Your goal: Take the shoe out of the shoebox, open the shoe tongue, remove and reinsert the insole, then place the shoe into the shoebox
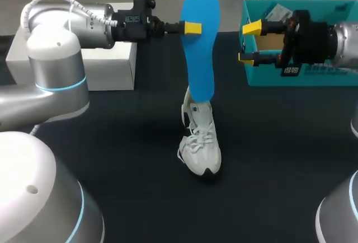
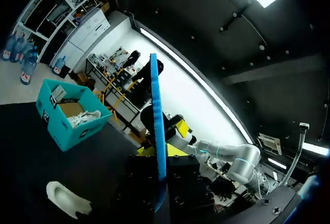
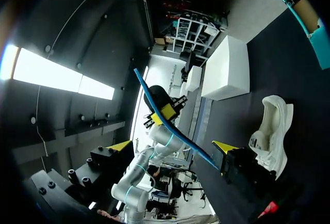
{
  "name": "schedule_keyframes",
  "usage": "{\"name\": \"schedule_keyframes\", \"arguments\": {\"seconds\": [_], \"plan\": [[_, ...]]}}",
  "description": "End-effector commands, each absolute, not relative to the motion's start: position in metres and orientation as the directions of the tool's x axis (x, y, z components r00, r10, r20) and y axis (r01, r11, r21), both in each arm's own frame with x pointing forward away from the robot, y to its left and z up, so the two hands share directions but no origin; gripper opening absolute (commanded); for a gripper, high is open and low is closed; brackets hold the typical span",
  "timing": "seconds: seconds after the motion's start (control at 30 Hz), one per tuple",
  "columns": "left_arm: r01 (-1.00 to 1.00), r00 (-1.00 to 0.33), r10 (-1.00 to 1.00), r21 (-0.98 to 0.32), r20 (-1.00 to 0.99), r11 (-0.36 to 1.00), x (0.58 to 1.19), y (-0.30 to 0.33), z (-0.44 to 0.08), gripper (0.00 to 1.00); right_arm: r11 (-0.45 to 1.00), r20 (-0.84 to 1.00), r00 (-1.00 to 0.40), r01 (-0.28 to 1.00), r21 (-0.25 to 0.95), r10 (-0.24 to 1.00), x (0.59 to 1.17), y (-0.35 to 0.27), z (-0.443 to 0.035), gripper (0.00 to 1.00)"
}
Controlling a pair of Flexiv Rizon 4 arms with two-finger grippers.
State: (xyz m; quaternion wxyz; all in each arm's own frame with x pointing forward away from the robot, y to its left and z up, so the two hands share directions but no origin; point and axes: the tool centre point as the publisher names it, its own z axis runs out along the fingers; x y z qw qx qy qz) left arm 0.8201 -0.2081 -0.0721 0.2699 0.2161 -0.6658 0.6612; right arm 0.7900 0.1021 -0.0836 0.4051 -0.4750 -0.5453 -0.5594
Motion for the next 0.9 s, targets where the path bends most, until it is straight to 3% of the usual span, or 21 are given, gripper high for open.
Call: {"name": "schedule_keyframes", "arguments": {"seconds": [0.03, 0.47, 0.7, 0.9], "plan": [[-0.335, -0.942, 0.001, -0.941, 0.335, 0.036, 0.820, -0.209, -0.072, 0.00, -0.077, 0.973, -0.219, 0.972, 0.224, 0.067, 0.791, 0.104, -0.084, 1.00], [-0.335, -0.942, 0.001, -0.941, 0.335, 0.036, 0.820, -0.209, -0.072, 0.00, -0.077, 0.973, -0.219, 0.972, 0.224, 0.067, 0.791, 0.104, -0.084, 1.00], [-0.040, -0.998, 0.056, -0.998, 0.042, 0.047, 0.815, -0.206, -0.075, 0.00, -0.077, 0.973, -0.219, 0.972, 0.224, 0.067, 0.791, 0.104, -0.084, 1.00], [0.286, -0.957, 0.020, -0.956, -0.288, -0.057, 0.806, -0.206, -0.074, 0.00, -0.077, 0.973, -0.219, 0.972, 0.224, 0.067, 0.791, 0.104, -0.084, 1.00]]}}
